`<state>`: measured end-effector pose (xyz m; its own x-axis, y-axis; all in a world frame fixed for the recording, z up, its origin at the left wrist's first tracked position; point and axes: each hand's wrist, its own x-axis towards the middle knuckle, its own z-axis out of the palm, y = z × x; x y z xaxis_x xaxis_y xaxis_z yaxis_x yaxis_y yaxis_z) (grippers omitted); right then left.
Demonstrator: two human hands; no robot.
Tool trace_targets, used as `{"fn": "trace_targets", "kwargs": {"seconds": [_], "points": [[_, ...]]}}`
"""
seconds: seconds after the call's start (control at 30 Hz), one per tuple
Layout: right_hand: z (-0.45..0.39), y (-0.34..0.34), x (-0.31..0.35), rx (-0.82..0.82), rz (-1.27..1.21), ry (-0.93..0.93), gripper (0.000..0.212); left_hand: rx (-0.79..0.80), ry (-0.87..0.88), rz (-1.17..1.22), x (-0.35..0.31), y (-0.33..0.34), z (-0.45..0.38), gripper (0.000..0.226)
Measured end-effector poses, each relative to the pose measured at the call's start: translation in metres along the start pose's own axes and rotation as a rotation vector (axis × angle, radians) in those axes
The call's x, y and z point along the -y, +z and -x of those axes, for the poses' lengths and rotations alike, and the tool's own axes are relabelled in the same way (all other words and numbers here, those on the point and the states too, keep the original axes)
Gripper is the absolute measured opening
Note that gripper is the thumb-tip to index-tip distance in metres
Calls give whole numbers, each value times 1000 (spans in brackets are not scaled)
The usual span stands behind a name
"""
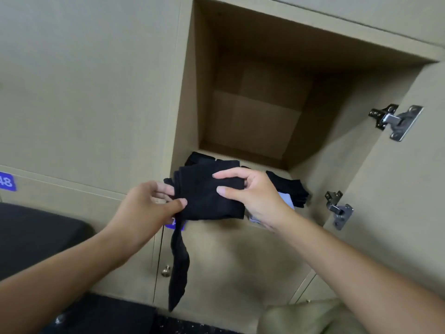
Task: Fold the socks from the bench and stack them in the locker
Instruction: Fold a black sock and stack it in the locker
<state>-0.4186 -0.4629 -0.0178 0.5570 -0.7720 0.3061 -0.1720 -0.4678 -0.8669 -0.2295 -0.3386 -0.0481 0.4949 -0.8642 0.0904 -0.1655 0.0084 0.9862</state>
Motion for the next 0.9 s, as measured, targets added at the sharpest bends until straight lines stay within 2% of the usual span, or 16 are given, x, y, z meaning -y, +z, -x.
{"fn": "trace_targets", "kwargs": {"seconds": [0.13,0.43,0.6,0.9], "points": [[-18,-34,-8,-96,67,32,26,-6,51,-124,-2,9,4,15],[-57,-123,-31,-321,340,109,32,40,156,-223,-6,28,12,21],[-80,-157,-44,-474,389,186,35,67,199,-261,-6,37,13,24],[-97,-178,-60,-439,370,383,42,90,222,-270,-6,57,8,24]]}}
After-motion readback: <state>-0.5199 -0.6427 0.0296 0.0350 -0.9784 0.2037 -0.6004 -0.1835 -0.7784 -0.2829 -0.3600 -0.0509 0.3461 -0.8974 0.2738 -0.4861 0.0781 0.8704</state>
